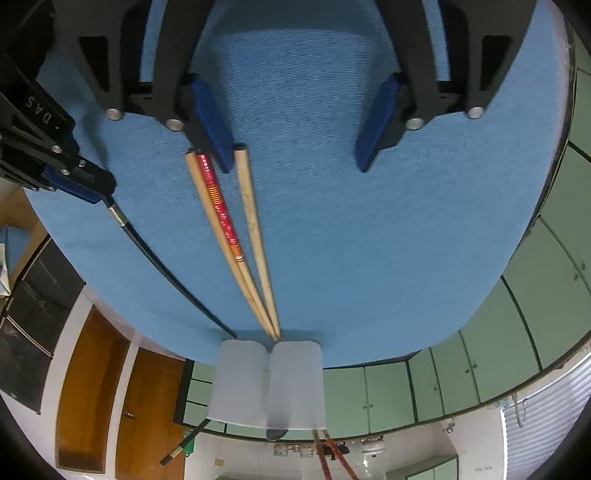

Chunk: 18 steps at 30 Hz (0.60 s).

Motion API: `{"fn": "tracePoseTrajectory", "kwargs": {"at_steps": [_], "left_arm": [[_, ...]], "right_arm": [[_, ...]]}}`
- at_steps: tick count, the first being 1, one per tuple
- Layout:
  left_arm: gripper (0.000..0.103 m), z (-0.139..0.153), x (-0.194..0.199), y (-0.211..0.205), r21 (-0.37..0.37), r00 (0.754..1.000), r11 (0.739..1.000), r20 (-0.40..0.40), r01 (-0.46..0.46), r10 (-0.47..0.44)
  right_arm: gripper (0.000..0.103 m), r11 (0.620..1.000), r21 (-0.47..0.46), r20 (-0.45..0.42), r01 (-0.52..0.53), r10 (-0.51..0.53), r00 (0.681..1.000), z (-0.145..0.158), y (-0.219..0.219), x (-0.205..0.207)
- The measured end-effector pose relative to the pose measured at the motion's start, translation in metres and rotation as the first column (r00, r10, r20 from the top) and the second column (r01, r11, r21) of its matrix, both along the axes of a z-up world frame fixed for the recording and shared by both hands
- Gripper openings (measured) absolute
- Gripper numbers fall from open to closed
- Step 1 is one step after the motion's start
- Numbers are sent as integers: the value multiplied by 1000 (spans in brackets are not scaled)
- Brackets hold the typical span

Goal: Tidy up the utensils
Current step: 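Grasp the black chopstick with the right gripper while the left grasps a plain wooden chopstick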

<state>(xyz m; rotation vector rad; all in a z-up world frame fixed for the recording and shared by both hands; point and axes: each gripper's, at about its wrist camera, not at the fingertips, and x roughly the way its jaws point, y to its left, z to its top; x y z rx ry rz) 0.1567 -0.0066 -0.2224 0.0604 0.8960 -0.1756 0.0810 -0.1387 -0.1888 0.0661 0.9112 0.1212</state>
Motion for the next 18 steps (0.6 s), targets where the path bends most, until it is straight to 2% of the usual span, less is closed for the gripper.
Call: {"fn": "tracePoseTrajectory", "kwargs": {"at_steps": [4, 6, 12, 18], "left_arm": [[35, 1, -3, -9, -6, 1000, 1000, 5, 30, -30], [29, 1, -4, -12, -4, 999, 999, 8, 36, -36], [29, 1, -4, -10, -17, 1000, 999, 8, 29, -29], [29, 0, -4, -12, -15, 1000, 1000, 9, 24, -24]], "right_arm": [[20, 1000, 16, 0, -23, 23, 1000, 0, -2, 0], [20, 999, 25, -1, -35, 35, 999, 0, -4, 0], [17, 997, 67, -3, -32, 33, 999, 0, -11, 1], [16, 997, 64, -3, -36, 36, 999, 0, -10, 0]]}}
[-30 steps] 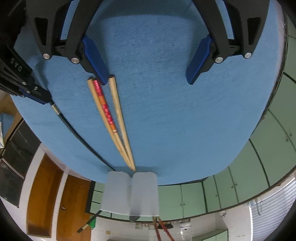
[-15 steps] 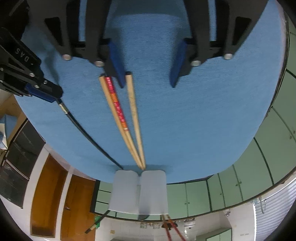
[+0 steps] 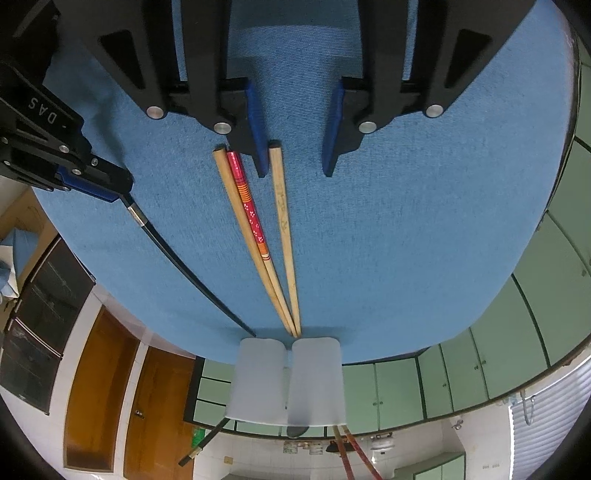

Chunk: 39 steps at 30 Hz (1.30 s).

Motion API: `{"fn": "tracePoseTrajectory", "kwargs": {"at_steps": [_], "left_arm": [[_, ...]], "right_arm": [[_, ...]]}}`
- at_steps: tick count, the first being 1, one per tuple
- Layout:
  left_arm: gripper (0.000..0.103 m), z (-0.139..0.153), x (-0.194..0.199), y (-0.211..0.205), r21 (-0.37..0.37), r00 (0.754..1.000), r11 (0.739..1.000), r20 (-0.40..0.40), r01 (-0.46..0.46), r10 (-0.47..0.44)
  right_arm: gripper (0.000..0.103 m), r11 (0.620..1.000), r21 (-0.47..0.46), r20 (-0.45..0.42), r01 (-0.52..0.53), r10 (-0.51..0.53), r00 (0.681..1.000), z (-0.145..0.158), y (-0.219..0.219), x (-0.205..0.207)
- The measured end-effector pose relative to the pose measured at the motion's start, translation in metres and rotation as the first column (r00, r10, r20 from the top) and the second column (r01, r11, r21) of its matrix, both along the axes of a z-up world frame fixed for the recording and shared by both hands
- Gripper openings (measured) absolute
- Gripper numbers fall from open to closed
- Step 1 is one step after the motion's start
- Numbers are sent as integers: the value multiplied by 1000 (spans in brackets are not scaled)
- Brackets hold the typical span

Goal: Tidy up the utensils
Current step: 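Grasp the black chopstick with the right gripper while the left grasps a plain wooden chopstick, then lift both chopsticks and drop them into the white holder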

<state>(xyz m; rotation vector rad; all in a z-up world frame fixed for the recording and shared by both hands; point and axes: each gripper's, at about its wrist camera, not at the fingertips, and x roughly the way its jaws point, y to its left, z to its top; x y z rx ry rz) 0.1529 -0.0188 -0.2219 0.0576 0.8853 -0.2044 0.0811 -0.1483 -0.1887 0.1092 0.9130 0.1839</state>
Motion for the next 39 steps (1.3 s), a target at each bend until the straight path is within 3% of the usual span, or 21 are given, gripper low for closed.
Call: {"fn": "tracePoseTrajectory", "kwargs": {"at_steps": [3, 9, 15, 26, 32, 39], "left_arm": [[26, 0, 0, 0, -2, 1000, 1000, 0, -5, 5], [7, 1, 1, 1, -22, 1000, 1000, -7, 6, -6], [7, 10, 2, 9, -54, 1000, 999, -15, -1, 0], [7, 88, -13, 16, -43, 987, 999, 157, 28, -21], [7, 142, -8, 19, -60, 961, 997, 274, 55, -37], [7, 189, 10, 16, -75, 934, 993, 351, 93, -61]], "right_arm": [[6, 1000, -7, -3, 6, -6, 1000, 0, -2, 0], [6, 1000, -22, 0, 0, 0, 1000, 0, 1, 0], [6, 1000, -19, 12, -16, 17, 1000, 12, -1, -3], [6, 999, -32, 147, -28, 32, 989, 77, -15, -7], [6, 998, -44, 242, -41, 50, 969, 125, -19, -1], [6, 996, -12, 311, -85, 85, 947, 181, -22, 24]]}}
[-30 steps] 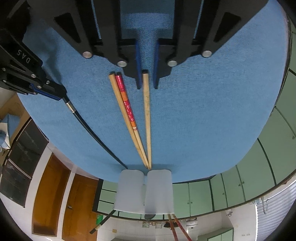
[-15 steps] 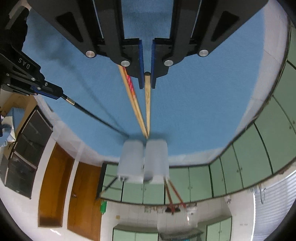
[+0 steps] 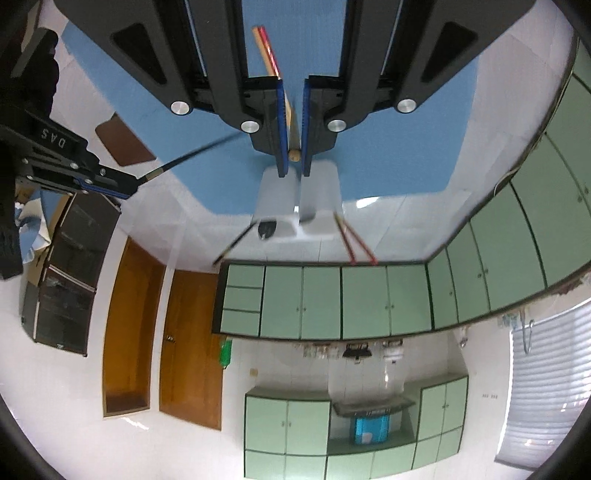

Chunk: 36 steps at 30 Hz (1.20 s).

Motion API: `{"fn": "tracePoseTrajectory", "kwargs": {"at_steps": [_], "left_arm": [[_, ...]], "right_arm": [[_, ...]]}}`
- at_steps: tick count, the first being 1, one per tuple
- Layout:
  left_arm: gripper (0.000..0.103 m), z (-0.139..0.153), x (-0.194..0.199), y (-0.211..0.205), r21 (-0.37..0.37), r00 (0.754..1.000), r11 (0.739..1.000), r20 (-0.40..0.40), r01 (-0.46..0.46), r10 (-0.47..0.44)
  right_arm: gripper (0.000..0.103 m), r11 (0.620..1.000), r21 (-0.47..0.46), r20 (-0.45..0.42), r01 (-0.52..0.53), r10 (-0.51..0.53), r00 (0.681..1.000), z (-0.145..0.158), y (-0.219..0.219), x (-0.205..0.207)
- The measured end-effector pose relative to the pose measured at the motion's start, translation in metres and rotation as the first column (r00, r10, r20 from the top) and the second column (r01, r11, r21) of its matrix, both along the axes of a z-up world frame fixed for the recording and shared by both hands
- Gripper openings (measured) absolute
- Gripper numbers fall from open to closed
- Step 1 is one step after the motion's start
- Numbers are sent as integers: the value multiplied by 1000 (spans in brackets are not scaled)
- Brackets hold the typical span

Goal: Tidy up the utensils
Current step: 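Lift both chopsticks and drop them into the white holder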

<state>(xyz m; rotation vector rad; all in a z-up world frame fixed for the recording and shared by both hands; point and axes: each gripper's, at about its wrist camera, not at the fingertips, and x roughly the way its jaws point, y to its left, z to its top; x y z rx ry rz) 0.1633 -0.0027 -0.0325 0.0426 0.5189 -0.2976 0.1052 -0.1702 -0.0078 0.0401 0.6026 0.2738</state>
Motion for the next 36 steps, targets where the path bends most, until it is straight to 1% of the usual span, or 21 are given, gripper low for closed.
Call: {"fn": "tracePoseTrajectory", "kwargs": {"at_steps": [3, 9, 12, 15, 18, 20, 24, 27, 29, 33, 36], "left_arm": [[7, 13, 9, -3, -2, 1000, 1000, 13, 21, -21], [7, 33, 23, -7, -21, 998, 998, 29, 62, -61], [7, 49, 30, -6, -32, 996, 996, 55, 78, -76], [7, 69, 40, -8, -38, 992, 995, 98, 88, -84], [7, 93, 53, -12, -31, 984, 996, 160, 83, -77], [7, 112, 67, -14, -30, 977, 997, 201, 76, -68], [7, 135, 92, -19, -26, 965, 998, 259, 54, -45], [7, 143, 115, -21, -35, 959, 999, 282, 35, -24], [7, 140, 135, -23, -46, 960, 999, 280, 22, -8], [7, 122, 164, -28, -26, 961, 1000, 275, -13, 19], [7, 99, 179, -31, -27, 969, 999, 247, -19, 25]], "right_arm": [[6, 1000, -2, 7, -23, 23, 1000, 18, 2, 13], [6, 998, -26, 21, -55, 56, 998, 46, 7, 32], [6, 998, -6, 38, -68, 69, 997, 65, 5, 41], [6, 997, 24, 74, -78, 76, 994, 91, 2, 57], [6, 997, 23, 120, -67, 64, 991, 115, 3, 76], [6, 998, 28, 135, -56, 52, 990, 126, 3, 91], [6, 999, 36, 170, -23, 16, 985, 142, 2, 125], [6, 998, 56, 181, -2, -8, 983, 143, -2, 152], [6, 998, 54, 181, 15, -24, 983, 138, -2, 167], [6, 998, 41, 176, 39, -46, 983, 116, -1, 196], [6, 998, 52, 153, 43, -51, 987, 98, 1, 209]]}}
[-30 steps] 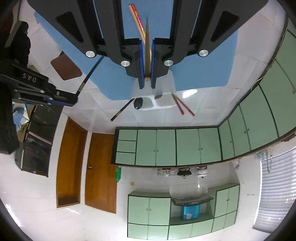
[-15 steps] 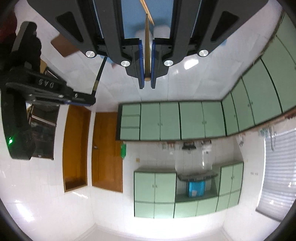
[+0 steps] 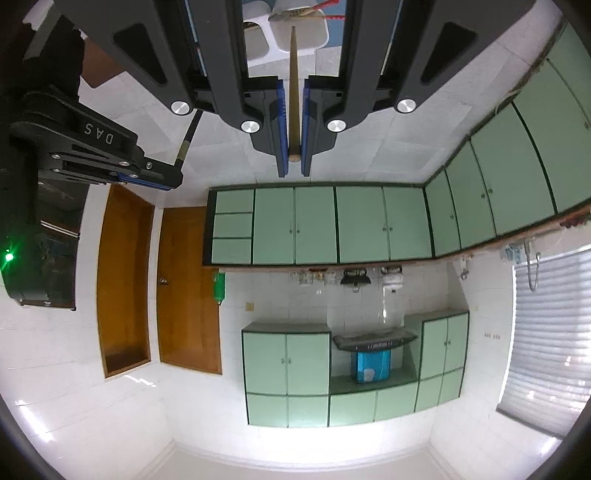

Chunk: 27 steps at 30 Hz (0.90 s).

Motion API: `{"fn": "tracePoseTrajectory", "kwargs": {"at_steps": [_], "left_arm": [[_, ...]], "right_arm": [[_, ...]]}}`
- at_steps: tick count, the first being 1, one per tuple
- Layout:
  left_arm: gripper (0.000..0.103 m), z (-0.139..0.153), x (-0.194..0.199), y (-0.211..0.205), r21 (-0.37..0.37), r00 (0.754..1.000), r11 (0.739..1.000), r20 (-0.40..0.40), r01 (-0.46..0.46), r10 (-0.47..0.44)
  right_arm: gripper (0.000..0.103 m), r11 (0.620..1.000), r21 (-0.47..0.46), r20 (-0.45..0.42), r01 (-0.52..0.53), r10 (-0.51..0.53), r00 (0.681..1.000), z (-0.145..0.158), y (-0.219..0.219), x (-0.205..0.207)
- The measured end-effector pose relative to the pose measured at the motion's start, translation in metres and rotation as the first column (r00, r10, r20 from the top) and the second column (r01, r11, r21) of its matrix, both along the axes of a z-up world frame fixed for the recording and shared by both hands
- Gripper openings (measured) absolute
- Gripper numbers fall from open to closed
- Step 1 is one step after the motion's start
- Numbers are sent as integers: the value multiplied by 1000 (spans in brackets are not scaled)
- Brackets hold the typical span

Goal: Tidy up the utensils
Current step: 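Lift both chopsticks and drop them into the white holder, then withdraw both open grippers back to the last two chopsticks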

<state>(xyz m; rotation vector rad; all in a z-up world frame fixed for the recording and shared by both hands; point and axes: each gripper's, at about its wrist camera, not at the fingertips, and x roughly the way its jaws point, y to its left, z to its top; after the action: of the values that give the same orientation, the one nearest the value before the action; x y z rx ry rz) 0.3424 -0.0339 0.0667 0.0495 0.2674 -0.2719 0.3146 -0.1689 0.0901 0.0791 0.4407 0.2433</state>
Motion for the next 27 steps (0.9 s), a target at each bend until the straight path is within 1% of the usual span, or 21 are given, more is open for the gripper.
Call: {"fn": "tracePoseTrajectory", "kwargs": {"at_steps": [3, 6, 8, 9, 10, 11, 12, 13, 14, 15, 16, 18, 20, 22, 23, 27], "left_arm": [[7, -24, 15, -1, 5, 999, 1000, -42, -2, 2], [7, -43, 25, 3, 1, 996, 1000, -90, -1, 1], [7, -54, 29, 5, -2, 993, 1000, -120, 1, -1], [7, -55, 31, 7, 0, 992, 1000, -127, -1, 1], [8, -58, 31, 9, 0, 991, 1000, -134, -2, 2], [11, -59, 31, 10, -2, 990, 1000, -139, -2, 1], [16, -60, 30, 12, -3, 990, 1000, -142, -3, 2], [20, -59, 29, 13, -6, 989, 1000, -144, -7, 6], [26, -58, 28, 15, -9, 990, 1000, -144, -7, 6], [28, -55, 24, 16, -14, 990, 1000, -139, -6, 4], [32, -53, 20, 18, -17, 991, 1000, -132, -6, 4], [42, -49, 9, 21, -17, 993, 1000, -119, -11, 9], [45, -46, -5, 24, -19, 994, 1000, -109, -16, 13], [51, -46, -19, 27, -15, 994, 1000, -109, -24, 22], [55, -47, -28, 29, -17, 994, 1000, -105, -25, 23], [62, -58, -64, 35, -9, 994, 999, -104, -40, 39]], "right_arm": [[6, 1000, 4, -36, 7, -7, 999, -24, 0, 12], [6, 1000, 2, -73, 2, -2, 997, -42, 3, 17], [7, 1000, 1, -97, -7, 7, 995, -50, 6, 16], [9, 1000, 3, -110, -9, 10, 994, -55, 5, 16], [10, 1000, 3, -113, -6, 6, 994, -58, 5, 14], [10, 1000, 3, -116, -5, 5, 993, -58, 4, 13], [10, 1000, 4, -117, -1, 1, 993, -59, 3, 11], [12, 1000, 5, -116, 5, -5, 993, -59, 3, 9], [15, 1000, 7, -113, 11, -11, 994, -58, 2, 5], [20, 1000, 10, -108, 16, -15, 994, -56, -1, 3], [24, 1000, 8, -98, 26, -25, 995, -55, -3, -3], [34, 999, -9, -77, 50, -50, 996, -51, -6, -16], [41, 997, -22, -61, 69, -70, 996, -49, -12, -28], [51, 996, -30, -46, 86, -87, 995, -50, -18, -44], [53, 995, -32, -39, 93, -94, 995, -51, -21, -53], [68, 993, -28, -37, 112, -113, 993, -67, -31, -96]]}}
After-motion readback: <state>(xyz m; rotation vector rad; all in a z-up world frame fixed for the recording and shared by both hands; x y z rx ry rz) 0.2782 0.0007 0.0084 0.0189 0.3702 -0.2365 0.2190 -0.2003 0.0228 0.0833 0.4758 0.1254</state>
